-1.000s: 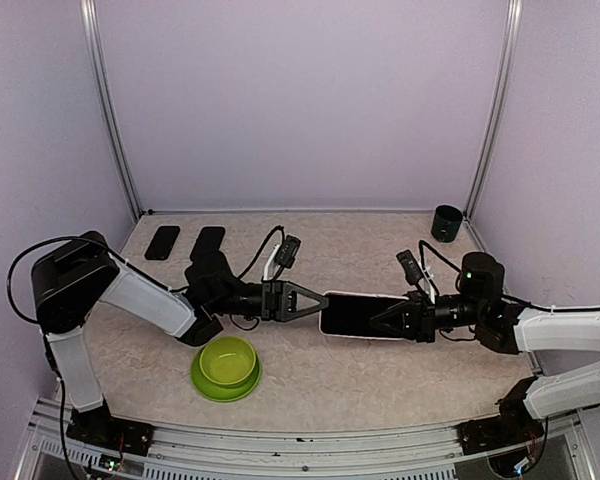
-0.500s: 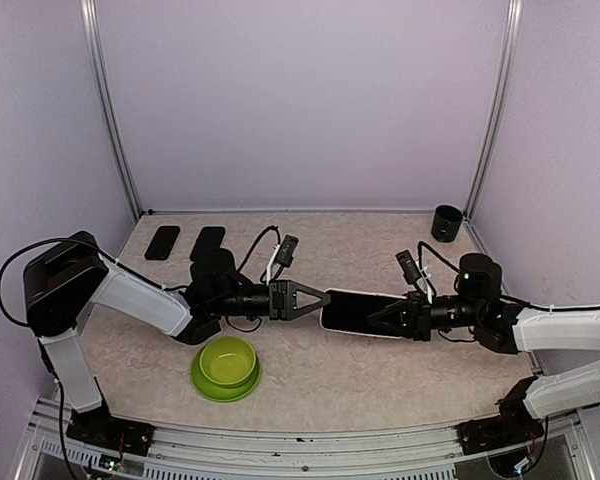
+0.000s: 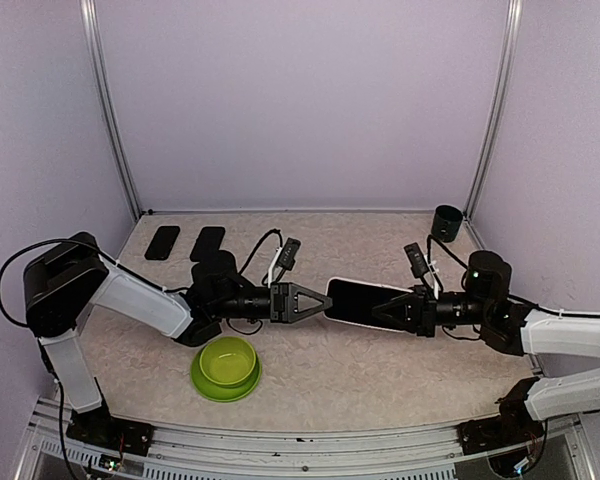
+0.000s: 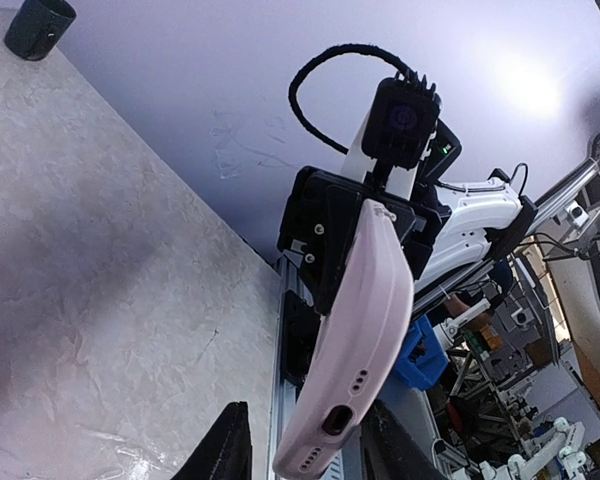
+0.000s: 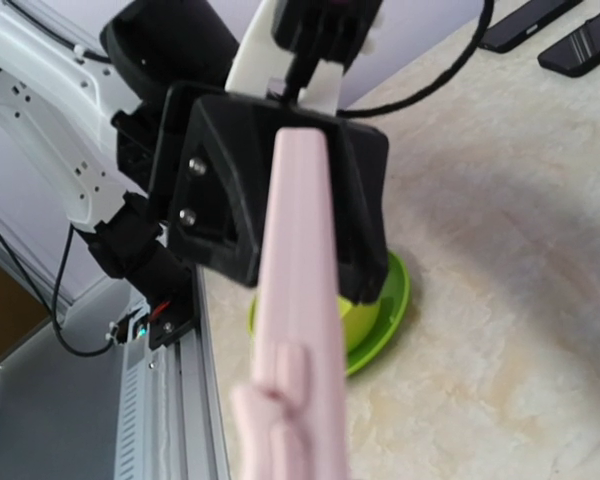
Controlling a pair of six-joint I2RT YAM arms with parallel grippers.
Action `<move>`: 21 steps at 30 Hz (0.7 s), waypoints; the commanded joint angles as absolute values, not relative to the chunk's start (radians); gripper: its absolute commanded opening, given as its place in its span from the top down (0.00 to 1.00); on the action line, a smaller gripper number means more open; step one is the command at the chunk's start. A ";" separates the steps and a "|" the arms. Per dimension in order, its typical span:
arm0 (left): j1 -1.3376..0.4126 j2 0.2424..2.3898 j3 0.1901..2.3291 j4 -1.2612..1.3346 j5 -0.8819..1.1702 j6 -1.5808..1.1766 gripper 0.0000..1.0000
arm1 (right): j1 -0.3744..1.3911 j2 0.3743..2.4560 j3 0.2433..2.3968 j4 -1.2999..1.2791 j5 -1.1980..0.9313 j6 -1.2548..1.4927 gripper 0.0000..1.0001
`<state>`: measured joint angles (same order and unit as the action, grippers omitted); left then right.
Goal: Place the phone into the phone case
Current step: Press the phone at the bottom left corner of the phone case, then press the corner of the phone case at the bottom right corner of the phone case.
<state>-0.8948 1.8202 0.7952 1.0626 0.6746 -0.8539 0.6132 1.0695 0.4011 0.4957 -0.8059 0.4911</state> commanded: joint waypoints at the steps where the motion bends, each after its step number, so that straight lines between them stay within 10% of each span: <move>1: -0.908 1.822 0.796 1.082 0.700 -0.850 0.62 | 0.623 1.031 0.427 0.583 -0.801 0.510 1.00; 10: -0.911 1.830 0.792 1.075 0.694 -0.853 0.68 | 0.623 1.014 0.428 0.577 -0.793 0.510 1.00; 21: -0.909 1.857 0.815 1.042 0.658 -0.878 1.00 | 0.631 0.966 0.437 0.490 -0.697 0.446 1.00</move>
